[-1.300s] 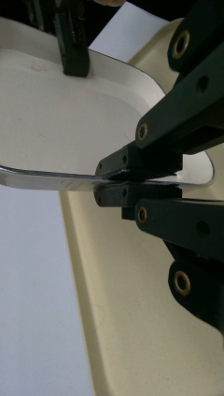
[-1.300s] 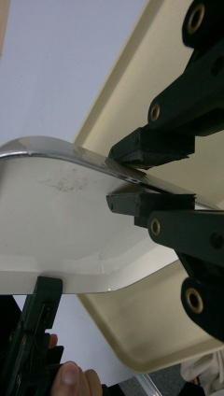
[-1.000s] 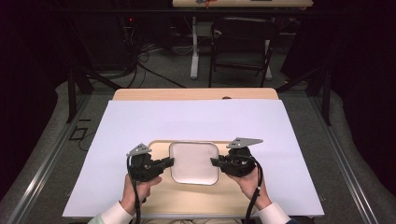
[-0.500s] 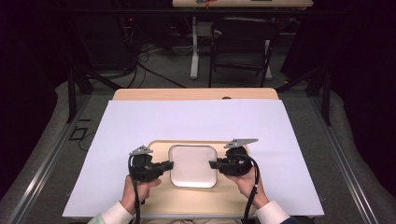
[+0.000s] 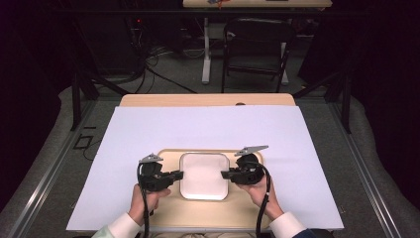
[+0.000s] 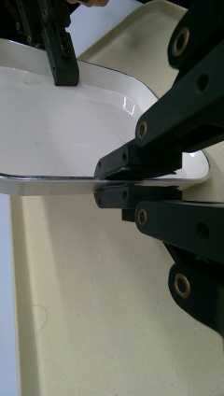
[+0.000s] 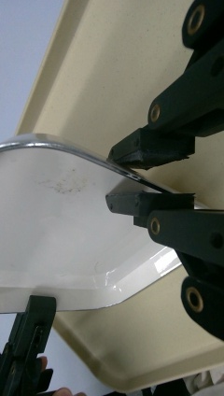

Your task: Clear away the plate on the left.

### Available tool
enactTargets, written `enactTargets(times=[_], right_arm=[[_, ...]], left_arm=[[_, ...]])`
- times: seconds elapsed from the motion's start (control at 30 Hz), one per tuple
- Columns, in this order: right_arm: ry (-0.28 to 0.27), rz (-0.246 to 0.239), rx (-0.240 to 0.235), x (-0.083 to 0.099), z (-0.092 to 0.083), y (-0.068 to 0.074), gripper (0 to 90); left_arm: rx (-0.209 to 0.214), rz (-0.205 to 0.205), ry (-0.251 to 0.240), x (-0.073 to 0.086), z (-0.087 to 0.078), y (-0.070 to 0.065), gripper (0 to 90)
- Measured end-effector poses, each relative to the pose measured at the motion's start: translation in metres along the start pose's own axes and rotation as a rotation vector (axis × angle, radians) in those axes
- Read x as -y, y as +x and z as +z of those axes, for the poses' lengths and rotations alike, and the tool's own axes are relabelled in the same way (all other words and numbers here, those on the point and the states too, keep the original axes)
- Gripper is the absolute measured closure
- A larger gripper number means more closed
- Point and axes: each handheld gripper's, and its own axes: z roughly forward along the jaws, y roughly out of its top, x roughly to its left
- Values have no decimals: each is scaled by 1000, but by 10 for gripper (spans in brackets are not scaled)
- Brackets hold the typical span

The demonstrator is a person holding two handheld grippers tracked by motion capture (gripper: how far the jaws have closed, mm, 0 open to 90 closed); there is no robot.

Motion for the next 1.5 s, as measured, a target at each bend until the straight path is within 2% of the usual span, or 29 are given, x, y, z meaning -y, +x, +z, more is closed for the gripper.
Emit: enactTargets(times=[0.1, 0.13, 0.3, 0.4, 0.47, 0.73, 0.87, 1.13, 1.4, 1.43, 1.5], right_arm=[[2, -1, 4, 0, 1, 0, 759], [2, -4, 6, -1, 1, 0, 758], [14, -9, 21, -1, 5, -1, 738], [21, -7, 12, -1, 6, -4, 731], [26, -8, 8, -1, 8, -4, 722], [61, -35, 29, -2, 14, -5, 682], [81, -66, 74, -1, 17, -5, 681], [95, -61, 64, -2, 21, -7, 663], [133, -55, 62, -2, 26, -9, 610], [137, -67, 87, -2, 27, -8, 631], [151, -79, 99, 0, 30, -8, 623]], left_arm=[[0, 3, 3, 0, 1, 1, 843], [-3, 16, 7, -1, 1, 1, 842], [-5, 14, 17, -3, 4, 3, 836], [-17, 32, 24, -4, 5, 3, 833], [-40, 63, 31, -4, 6, 1, 827], [-35, 45, 56, -2, 10, 5, 817], [-37, 29, 64, 0, 13, 8, 805], [-36, 22, 74, 1, 14, 9, 797], [-52, 31, 94, 3, 18, 9, 784], [-52, 29, 98, 4, 19, 10, 775], [-55, 15, 107, 5, 20, 11, 768]])
